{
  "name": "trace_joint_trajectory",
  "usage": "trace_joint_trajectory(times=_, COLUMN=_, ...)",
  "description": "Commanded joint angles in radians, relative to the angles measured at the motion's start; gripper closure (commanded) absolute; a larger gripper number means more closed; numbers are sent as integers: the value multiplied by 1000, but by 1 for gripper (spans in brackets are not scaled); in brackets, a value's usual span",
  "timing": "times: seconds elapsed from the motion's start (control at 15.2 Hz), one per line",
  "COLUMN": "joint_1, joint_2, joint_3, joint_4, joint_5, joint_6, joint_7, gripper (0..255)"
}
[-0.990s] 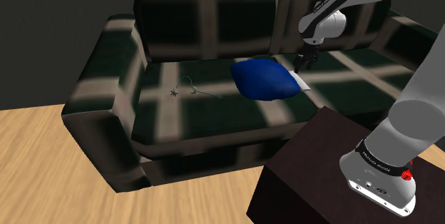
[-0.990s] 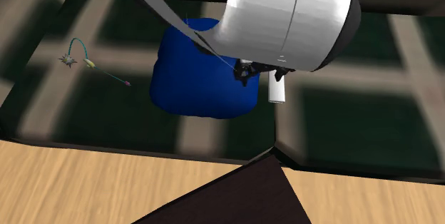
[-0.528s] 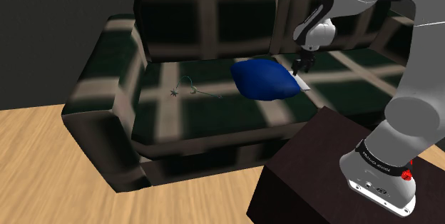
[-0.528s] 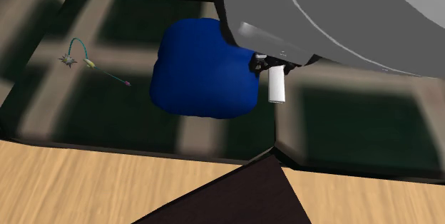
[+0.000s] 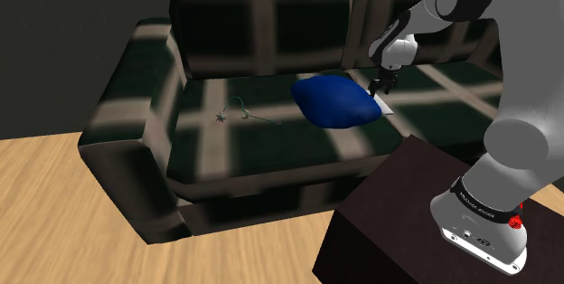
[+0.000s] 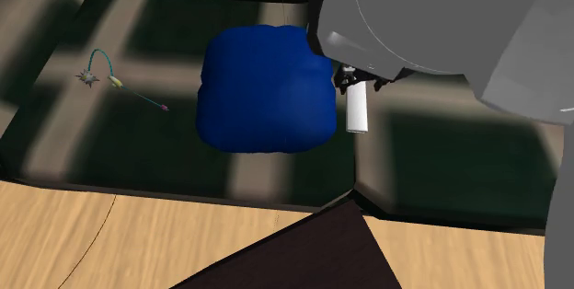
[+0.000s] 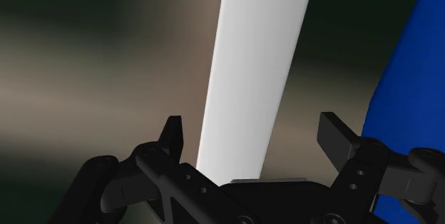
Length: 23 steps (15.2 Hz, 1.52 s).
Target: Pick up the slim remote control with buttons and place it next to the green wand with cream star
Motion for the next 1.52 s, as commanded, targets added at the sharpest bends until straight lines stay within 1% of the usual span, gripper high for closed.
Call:
trace_joint_trajectory(times=0.0, joint_1=-11, joint_2=31, joint_3=8, joint_4=18, joint_5=8, joint_6=14, joint_7=-7, gripper=0)
trace_joint_trajectory(times=0.26, joint_1=-24, joint_2=84, joint_3=25, joint_4=40, joint_5=22, joint_6=46, joint_7=-15, gripper=0)
trace_joint_trajectory(times=0.79, joint_1=-23, joint_2=84, joint_3=24, joint_4=40, joint_5=22, joint_6=46, joint_7=-16, gripper=0)
trace_joint_trajectory(times=0.86, joint_1=-23, joint_2=83, joint_3=24, joint_4=39, joint_5=22, joint_6=46, joint_7=-15, gripper=255)
trace_joint_trajectory(times=1.45, joint_1=-23, joint_2=84, joint_3=24, joint_4=40, joint_5=22, joint_6=46, joint_7=-16, gripper=255)
